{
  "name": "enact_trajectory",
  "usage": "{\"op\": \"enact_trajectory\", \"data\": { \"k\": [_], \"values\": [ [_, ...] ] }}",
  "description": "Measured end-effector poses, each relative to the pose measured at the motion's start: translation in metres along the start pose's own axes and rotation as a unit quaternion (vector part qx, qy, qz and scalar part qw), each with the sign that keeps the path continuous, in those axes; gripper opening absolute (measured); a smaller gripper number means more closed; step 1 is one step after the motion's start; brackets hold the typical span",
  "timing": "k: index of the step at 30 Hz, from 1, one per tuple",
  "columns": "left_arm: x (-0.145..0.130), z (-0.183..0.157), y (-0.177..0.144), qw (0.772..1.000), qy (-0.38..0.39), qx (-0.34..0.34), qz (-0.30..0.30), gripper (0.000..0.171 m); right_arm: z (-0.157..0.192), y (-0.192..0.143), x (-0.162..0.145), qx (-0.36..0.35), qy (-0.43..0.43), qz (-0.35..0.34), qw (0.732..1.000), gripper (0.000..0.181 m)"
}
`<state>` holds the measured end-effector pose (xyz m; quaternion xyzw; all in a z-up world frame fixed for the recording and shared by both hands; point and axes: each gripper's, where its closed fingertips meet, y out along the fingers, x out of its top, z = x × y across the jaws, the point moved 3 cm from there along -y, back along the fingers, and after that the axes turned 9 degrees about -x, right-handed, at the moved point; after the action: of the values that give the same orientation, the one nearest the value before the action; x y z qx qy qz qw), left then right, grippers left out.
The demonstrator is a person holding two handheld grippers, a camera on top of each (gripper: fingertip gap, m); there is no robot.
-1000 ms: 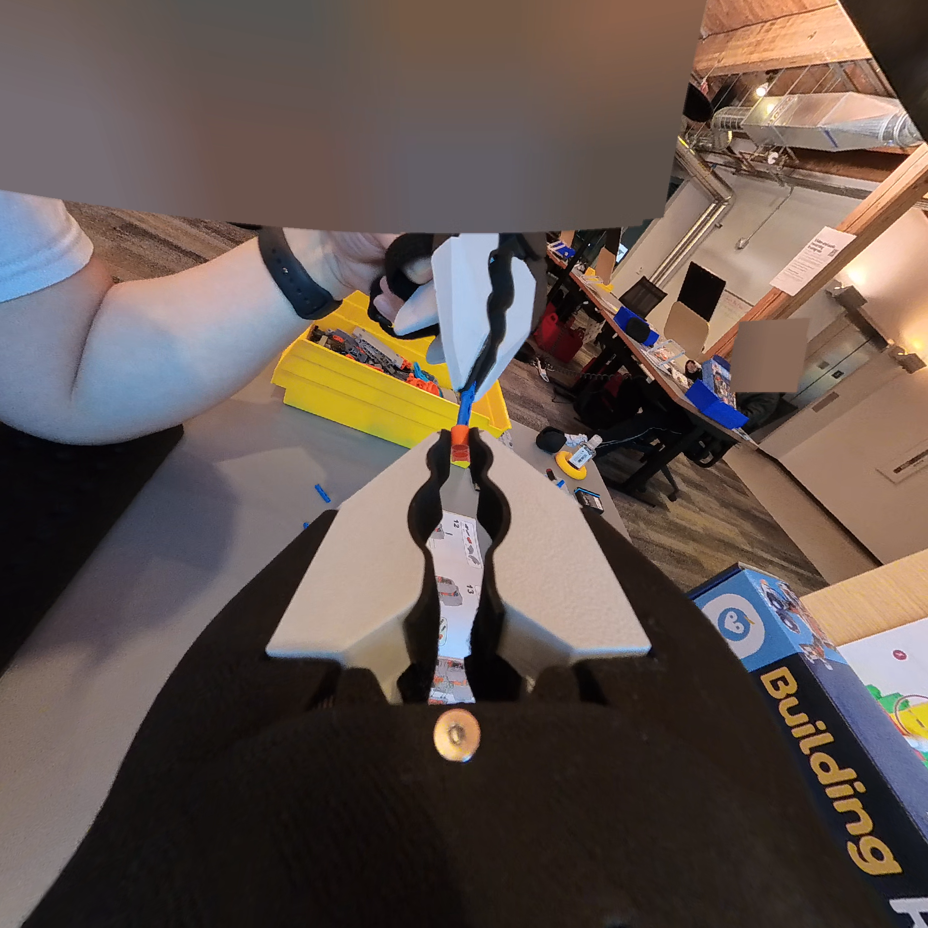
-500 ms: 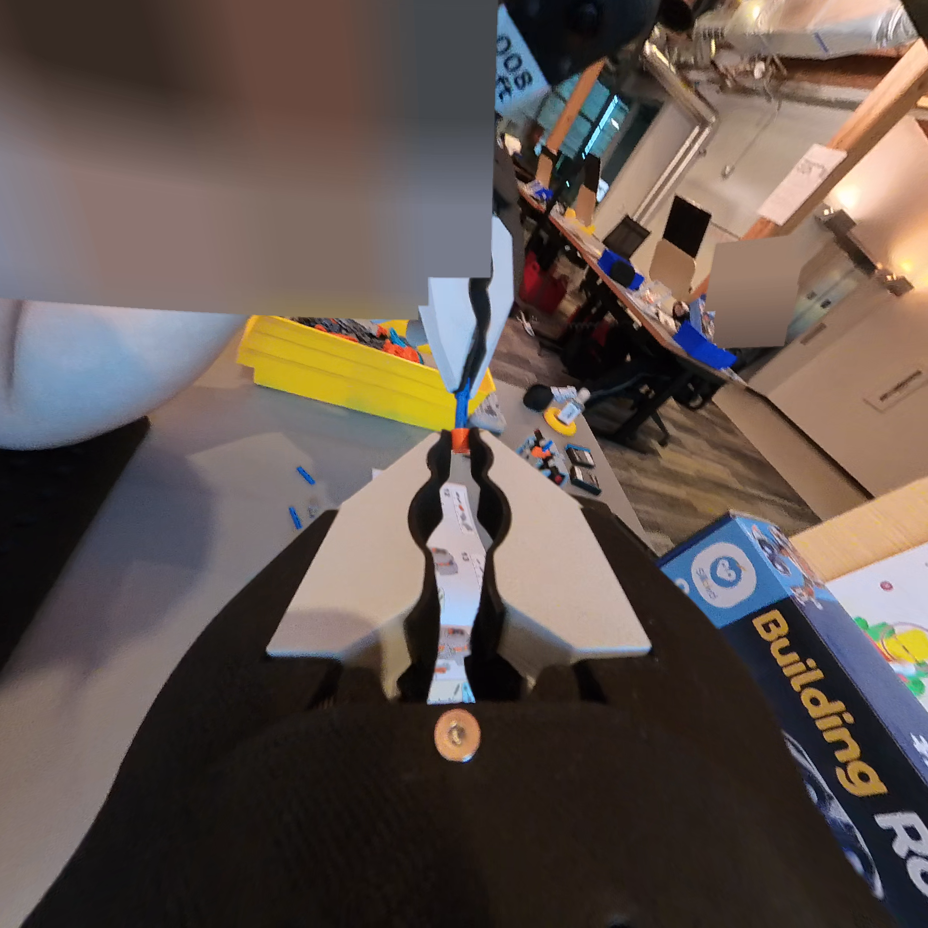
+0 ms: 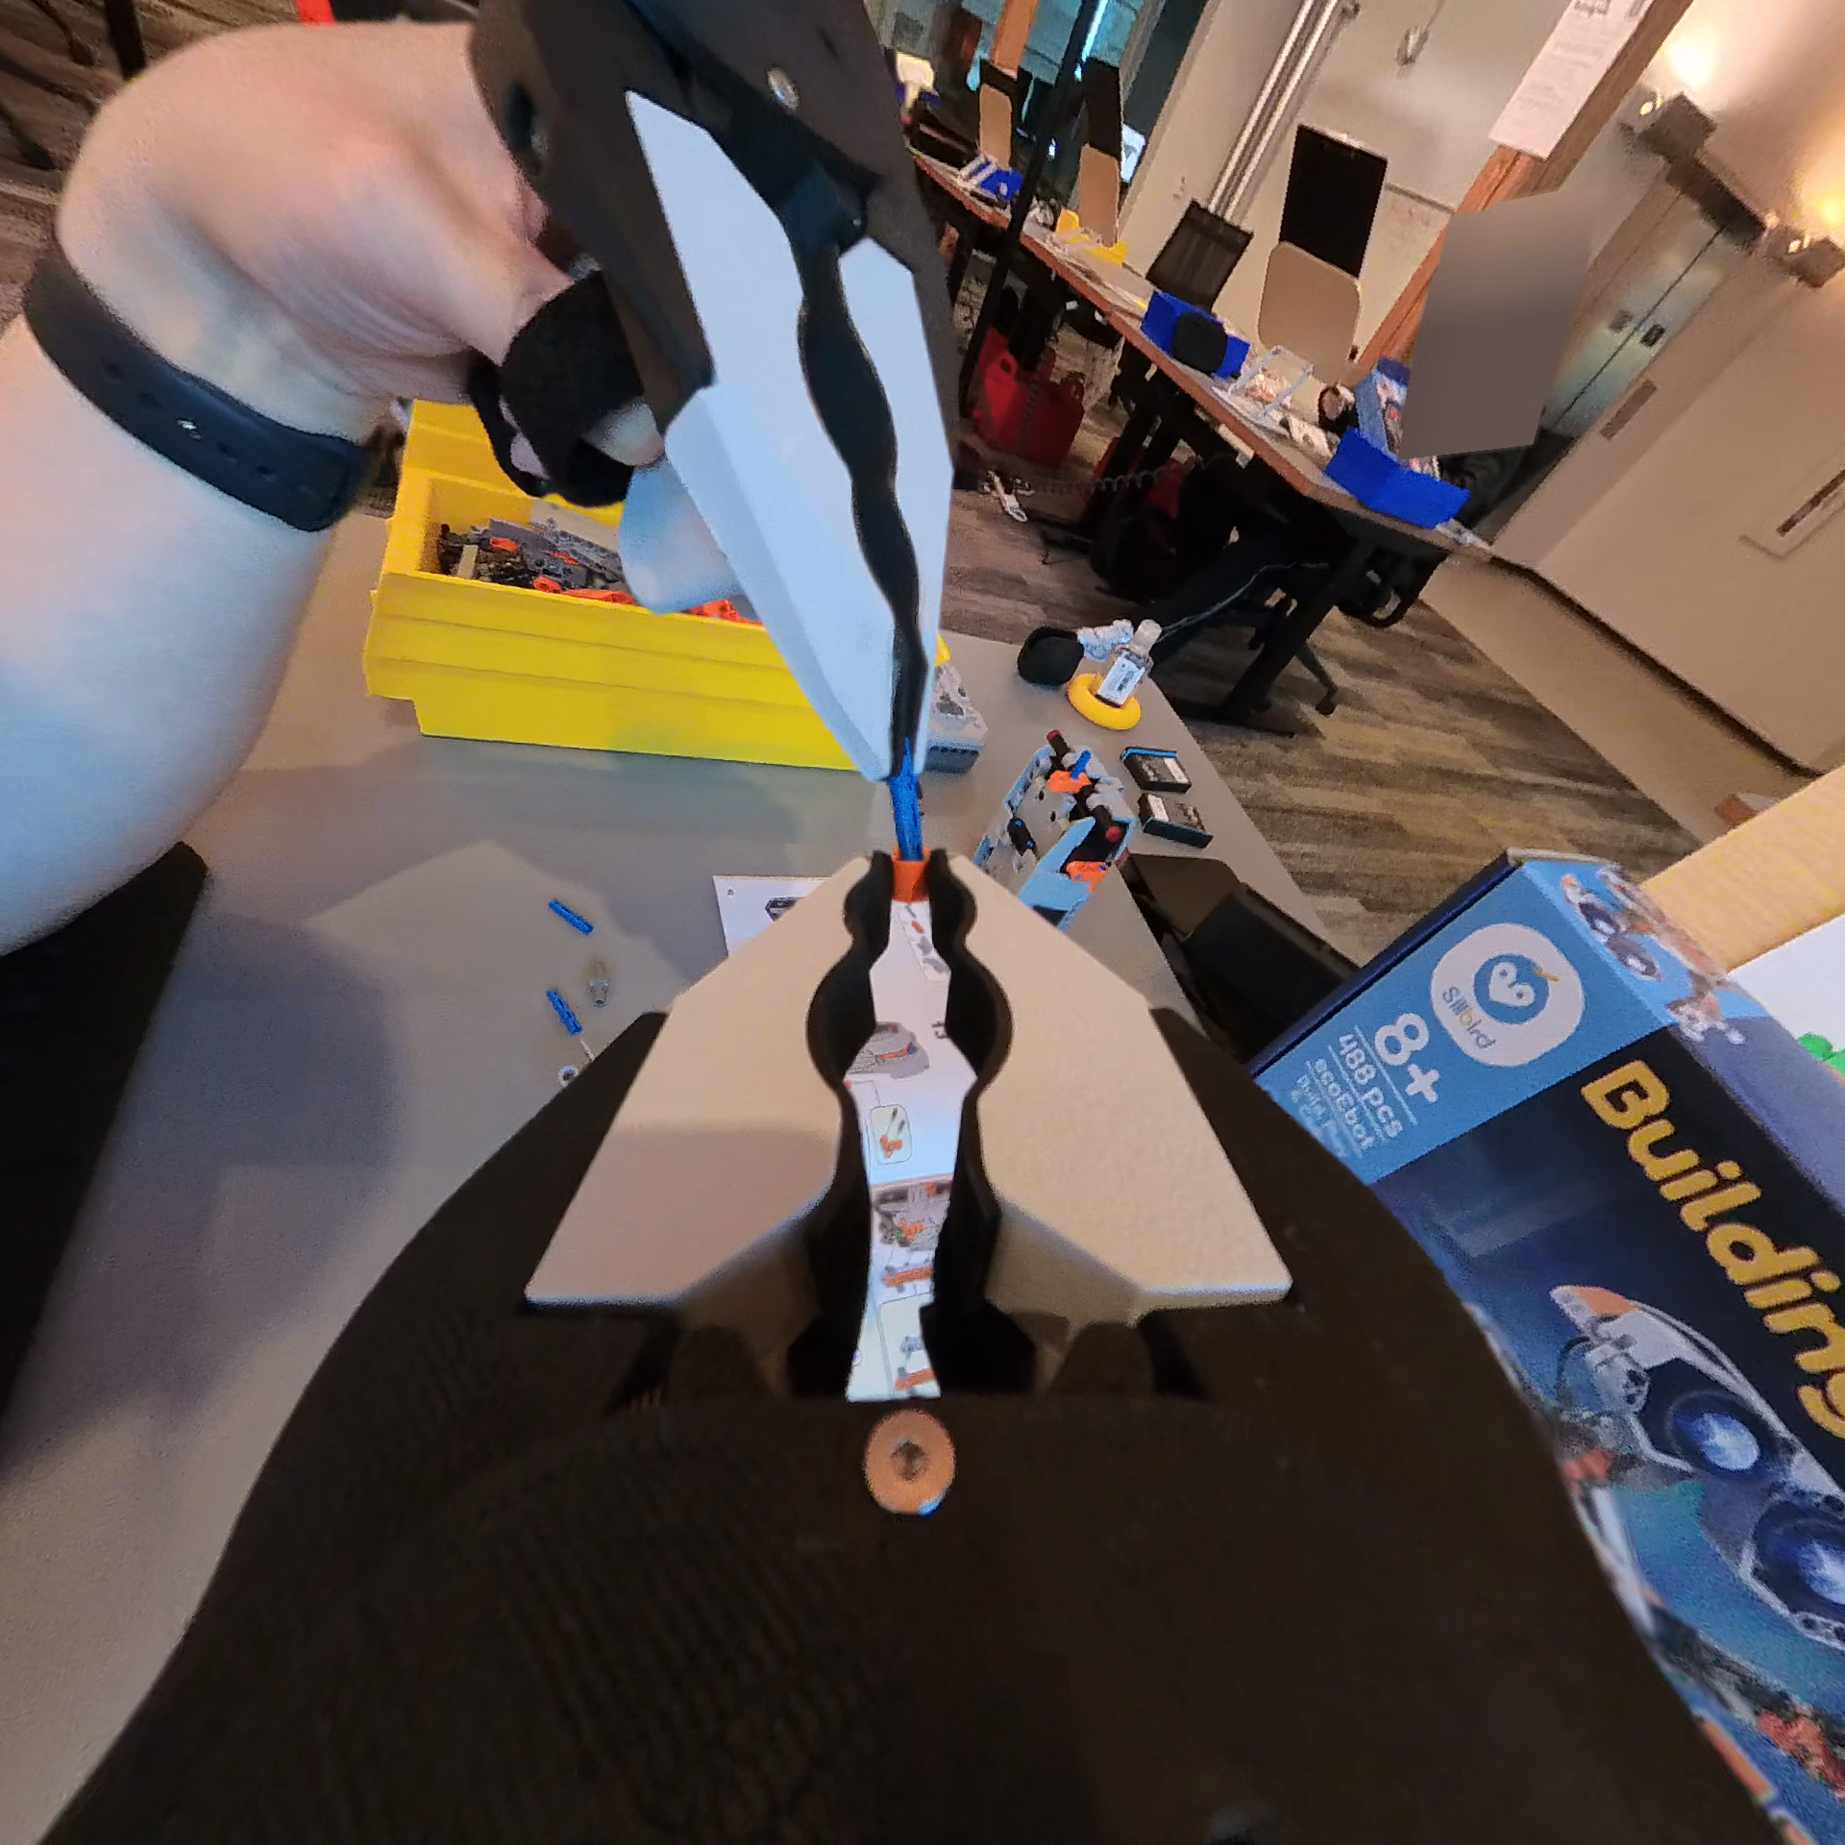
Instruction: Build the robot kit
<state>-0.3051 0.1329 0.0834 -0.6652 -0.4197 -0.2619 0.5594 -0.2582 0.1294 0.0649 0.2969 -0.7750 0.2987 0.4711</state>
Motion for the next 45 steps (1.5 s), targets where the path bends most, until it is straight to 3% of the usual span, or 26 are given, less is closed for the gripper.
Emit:
{"op": "enact_trajectory", "data": {
  "k": [8,30,38,45],
  "values": [
    [-0.007,0.005,0.005,0.998,0.018,0.039,0.040,0.003,0.004,0.008,-0.009,-0.035,-0.050,0.046,0.997,0.006],
    [-0.011,0.005,-0.004,1.000,-0.007,-0.026,0.010,0.002,0.011,0.009,-0.003,-0.043,-0.086,0.012,0.995,0.005],
    [-0.003,0.001,-0.008,1.000,0.008,-0.023,-0.013,0.002,0.006,0.005,0.005,-0.077,-0.106,-0.005,0.991,0.006],
    [-0.005,0.003,-0.009,0.999,-0.022,-0.041,-0.018,0.002,0.009,0.005,0.006,-0.099,-0.160,-0.005,0.982,0.006]
  ]
}}
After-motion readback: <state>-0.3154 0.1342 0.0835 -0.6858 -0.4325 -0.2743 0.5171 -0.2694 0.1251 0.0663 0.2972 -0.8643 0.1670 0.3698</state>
